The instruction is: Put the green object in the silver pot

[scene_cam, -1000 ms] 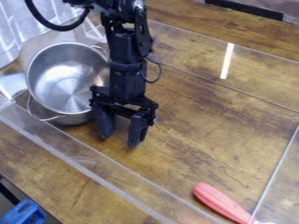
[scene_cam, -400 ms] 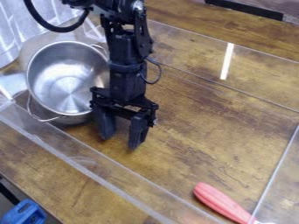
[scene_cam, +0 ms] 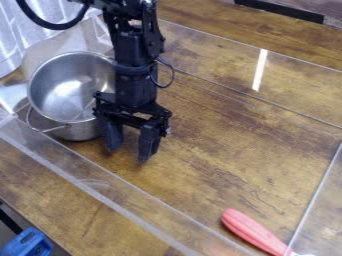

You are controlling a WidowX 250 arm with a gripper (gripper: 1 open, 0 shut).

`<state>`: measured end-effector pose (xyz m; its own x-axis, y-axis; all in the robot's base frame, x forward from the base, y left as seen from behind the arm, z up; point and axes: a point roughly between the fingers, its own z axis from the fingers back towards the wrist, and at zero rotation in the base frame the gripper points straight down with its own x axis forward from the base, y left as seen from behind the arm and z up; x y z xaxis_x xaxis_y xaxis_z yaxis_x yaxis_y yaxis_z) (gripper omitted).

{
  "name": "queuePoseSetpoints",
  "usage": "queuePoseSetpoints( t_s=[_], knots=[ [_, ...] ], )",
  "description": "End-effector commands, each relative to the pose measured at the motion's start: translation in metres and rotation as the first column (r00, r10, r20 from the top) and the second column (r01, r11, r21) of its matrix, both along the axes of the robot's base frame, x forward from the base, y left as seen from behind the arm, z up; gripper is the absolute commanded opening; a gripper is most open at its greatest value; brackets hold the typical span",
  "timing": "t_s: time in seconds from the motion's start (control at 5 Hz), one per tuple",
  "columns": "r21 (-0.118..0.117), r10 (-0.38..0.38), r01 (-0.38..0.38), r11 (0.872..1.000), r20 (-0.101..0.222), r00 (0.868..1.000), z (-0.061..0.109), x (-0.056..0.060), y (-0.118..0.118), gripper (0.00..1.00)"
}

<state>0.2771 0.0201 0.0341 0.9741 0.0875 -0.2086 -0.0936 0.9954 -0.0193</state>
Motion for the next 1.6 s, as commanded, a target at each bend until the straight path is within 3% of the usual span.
queuePoseSetpoints(
  t_s=[0.0, 0.2, 0.4, 1.4],
  knots=[
    [0.020, 0.020, -0.021, 1.000, 0.073, 0.997, 0.022, 0.003, 0.009, 1.00],
    [0.029, 0.023, -0.026, 0.999, 0.079, 0.997, 0.024, 0.003, 0.012, 1.00],
    [0.036, 0.027, -0.030, 0.999, 0.082, 0.996, 0.024, 0.003, 0.014, 0.00],
    [0.059, 0.039, -0.044, 0.997, 0.088, 0.995, 0.022, 0.003, 0.021, 0.00]
  ],
)
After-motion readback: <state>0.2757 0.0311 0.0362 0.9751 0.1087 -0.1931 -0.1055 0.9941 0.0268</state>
